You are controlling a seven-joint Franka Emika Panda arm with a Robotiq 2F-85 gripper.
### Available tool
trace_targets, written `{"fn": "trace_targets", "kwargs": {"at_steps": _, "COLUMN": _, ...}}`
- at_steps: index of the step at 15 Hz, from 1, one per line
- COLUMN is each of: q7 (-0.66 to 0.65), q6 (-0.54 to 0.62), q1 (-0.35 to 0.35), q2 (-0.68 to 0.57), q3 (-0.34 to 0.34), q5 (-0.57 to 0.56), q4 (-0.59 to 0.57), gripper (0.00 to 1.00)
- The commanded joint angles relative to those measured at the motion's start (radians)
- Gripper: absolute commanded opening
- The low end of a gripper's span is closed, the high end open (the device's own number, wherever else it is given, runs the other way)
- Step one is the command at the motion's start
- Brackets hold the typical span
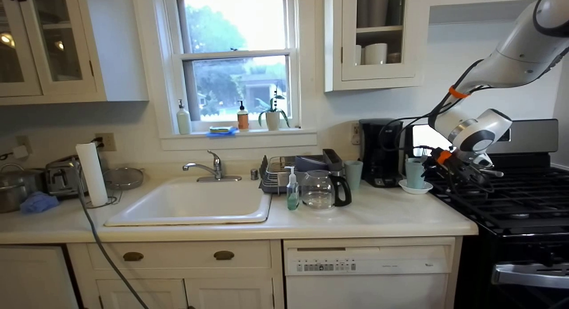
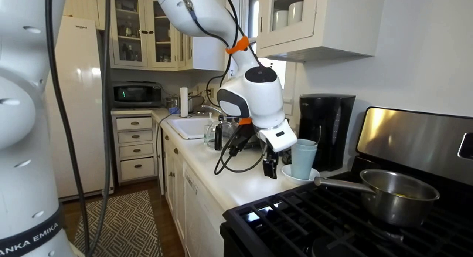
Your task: Move the white plate with the grey cups on it to the left
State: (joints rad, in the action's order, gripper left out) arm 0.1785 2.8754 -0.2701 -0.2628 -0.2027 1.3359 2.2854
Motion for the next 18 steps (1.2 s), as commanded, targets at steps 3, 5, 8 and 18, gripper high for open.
{"fn": "trace_targets", "kwargs": {"at_steps": 3, "q7": 0.000, "q6": 0.000, "q1": 0.000, "q2": -0.002, "q3": 0.000, "q5": -0.001, "q4": 0.001, "gripper": 1.00}}
{"fn": "trace_targets", "kwargs": {"at_steps": 5, "q7": -0.001, "q6": 0.000, "q1": 0.000, "q2": -0.002, "q3": -0.001, "q5": -0.001, "q4": 0.001, "gripper": 1.00}}
{"fn": "trace_targets", "kwargs": {"at_steps": 8, "q7": -0.040, "q6": 0.037, "q1": 0.005, "q2": -0.047, "q3": 0.004, "q5": 0.031, "q4": -0.039, "gripper": 1.00}}
{"fn": "trace_targets", "kwargs": {"at_steps": 18, "q7": -0.052, "q6": 0.120, "q1": 0.001, "q2": -0.200, "q3": 0.037, "q5": 0.168, "q4": -0.207, "gripper": 0.75}}
